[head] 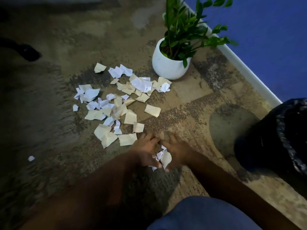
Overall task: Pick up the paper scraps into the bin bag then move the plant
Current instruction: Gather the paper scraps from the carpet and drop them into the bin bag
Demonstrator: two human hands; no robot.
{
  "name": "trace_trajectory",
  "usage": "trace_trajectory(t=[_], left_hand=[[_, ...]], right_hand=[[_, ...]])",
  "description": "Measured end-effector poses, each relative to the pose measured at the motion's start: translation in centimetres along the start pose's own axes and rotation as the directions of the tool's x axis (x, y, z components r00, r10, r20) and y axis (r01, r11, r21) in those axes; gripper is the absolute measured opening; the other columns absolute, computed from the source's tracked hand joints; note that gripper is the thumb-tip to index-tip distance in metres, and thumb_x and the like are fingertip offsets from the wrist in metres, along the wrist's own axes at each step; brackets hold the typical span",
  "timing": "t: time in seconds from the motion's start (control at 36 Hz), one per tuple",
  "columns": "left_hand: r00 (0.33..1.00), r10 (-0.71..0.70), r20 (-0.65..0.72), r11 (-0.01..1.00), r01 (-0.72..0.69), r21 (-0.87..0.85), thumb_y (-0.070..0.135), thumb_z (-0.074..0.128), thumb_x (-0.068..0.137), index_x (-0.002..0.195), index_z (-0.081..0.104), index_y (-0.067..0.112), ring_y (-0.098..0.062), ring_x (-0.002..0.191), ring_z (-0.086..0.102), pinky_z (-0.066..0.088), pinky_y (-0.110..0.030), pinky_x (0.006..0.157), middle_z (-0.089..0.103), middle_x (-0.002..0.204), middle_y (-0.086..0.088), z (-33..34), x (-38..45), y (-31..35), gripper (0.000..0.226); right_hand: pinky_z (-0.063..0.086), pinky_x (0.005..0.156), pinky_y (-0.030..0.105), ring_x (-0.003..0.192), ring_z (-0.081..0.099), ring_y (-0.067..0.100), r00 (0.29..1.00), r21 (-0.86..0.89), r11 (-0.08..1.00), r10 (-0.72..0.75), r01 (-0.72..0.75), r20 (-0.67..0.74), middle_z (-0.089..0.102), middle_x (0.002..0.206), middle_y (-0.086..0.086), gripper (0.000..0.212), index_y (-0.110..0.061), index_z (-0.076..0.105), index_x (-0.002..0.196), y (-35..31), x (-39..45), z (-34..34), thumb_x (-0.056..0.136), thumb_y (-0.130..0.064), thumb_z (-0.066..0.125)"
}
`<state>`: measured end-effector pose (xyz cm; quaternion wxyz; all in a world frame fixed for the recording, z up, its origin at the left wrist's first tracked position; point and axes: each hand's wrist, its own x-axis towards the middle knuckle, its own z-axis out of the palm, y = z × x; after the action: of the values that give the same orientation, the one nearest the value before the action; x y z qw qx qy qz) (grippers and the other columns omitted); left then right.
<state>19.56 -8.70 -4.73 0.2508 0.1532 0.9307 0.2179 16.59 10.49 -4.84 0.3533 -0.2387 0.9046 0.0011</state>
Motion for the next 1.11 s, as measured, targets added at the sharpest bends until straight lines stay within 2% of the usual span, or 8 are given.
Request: trace_trajectory(t=[0.11,0.19,0.39,0.56,0.64,0.81,0.92,1.11], left_hand=[[0.996,0.068,0.057,0.989,-0.074,0.127,0.069,0.074,0.058,0.154,0.020,0.014,-0.028,0.139,0.030,0.030,-0.040,0.116,0.027,0.153,-0.009,2.1,-0.6,0.2,0.123],[0.998,0.055,-0.025,0.963,-0.046,0.266,0.051,0.051,0.085,0.152,0.022,0.011,-0.029,0.136,0.030,0.032,-0.040,0.113,0.029,0.152,-0.012,3.2,-0.6,1.2,0.084],[0.987,0.018,-0.158,0.992,0.002,0.123,0.022,0.054,0.092,0.129,0.048,0.015,-0.022,0.117,0.046,0.028,-0.026,0.090,0.046,0.131,-0.006,3.4,0.2,2.6,0.039],[0.999,-0.017,-0.052,0.999,0.019,0.035,0.010,0.052,0.092,0.125,0.053,0.008,-0.028,0.113,0.055,0.042,-0.035,0.098,0.048,0.128,-0.012,3.8,1.3,3.8,0.033],[0.997,-0.067,-0.025,0.997,0.068,0.030,0.013,0.051,0.095,0.120,0.058,0.006,-0.030,0.113,0.057,0.041,-0.033,0.097,0.053,0.126,-0.014,3.7,1.7,4.2,0.026],[0.991,-0.126,-0.046,0.992,0.127,0.024,0.011,0.053,0.094,0.111,0.067,0.007,-0.025,0.108,0.064,0.046,-0.030,0.095,0.067,0.117,-0.012,2.6,2.3,4.0,0.022],[0.977,-0.159,-0.141,0.986,0.164,0.029,0.006,0.054,0.093,0.113,0.067,0.011,-0.023,0.103,0.065,0.050,-0.031,0.089,0.061,0.120,-0.007,2.3,2.3,3.7,0.024],[0.903,-0.284,-0.323,0.956,0.291,-0.029,-0.004,0.059,0.087,0.111,0.065,0.008,-0.026,0.099,0.065,0.053,-0.042,0.091,0.041,0.138,-0.007,0.9,2.2,2.1,0.028]], right_hand=[[0.025,0.112,0.056,0.150,-0.002,0.033,0.989,-0.049,0.999,-0.007,0.000,-0.146,-0.004,0.163,0.007,0.115,-0.037,0.011,0.150,0.0,-0.4,2.1,0.060,-0.057,0.079],[0.028,0.113,0.050,0.148,0.009,0.032,0.967,-0.055,0.998,-0.040,0.027,-0.253,0.009,0.161,0.008,0.101,-0.032,0.019,0.149,0.2,-0.9,3.1,0.068,-0.050,0.077],[0.045,0.088,0.035,0.120,0.043,0.026,0.912,0.120,0.990,-0.022,0.078,-0.410,0.044,0.129,0.003,0.054,-0.025,0.051,0.131,-0.7,-2.1,4.4,0.080,-0.026,0.067],[0.046,0.088,0.034,0.107,0.055,0.025,0.875,0.143,0.985,-0.015,0.096,-0.485,0.058,0.117,0.006,0.034,-0.015,0.065,0.116,-1.6,-2.5,5.3,0.087,-0.018,0.047],[0.039,0.078,0.017,0.094,0.061,0.023,0.868,0.266,0.959,0.053,0.093,-0.494,0.064,0.105,0.006,0.024,-0.014,0.070,0.102,-1.7,-2.7,5.4,0.084,-0.010,0.056],[0.046,0.072,0.016,0.090,0.060,0.013,0.796,0.418,0.908,0.236,0.024,-0.558,0.054,0.117,-0.004,0.022,-0.026,0.069,0.109,-0.5,-3.4,5.5,0.089,-0.020,0.063],[0.053,0.092,0.027,0.106,0.063,0.020,0.805,0.369,0.929,0.225,-0.008,-0.548,0.045,0.144,0.005,0.027,-0.019,0.069,0.113,-0.1,-3.2,4.6,0.091,-0.025,0.055],[0.051,0.081,0.026,0.098,0.064,0.020,0.832,0.274,0.958,0.216,-0.080,-0.511,0.057,0.128,0.000,0.033,-0.024,0.068,0.111,-0.4,-2.2,4.0,0.082,-0.009,0.060]])
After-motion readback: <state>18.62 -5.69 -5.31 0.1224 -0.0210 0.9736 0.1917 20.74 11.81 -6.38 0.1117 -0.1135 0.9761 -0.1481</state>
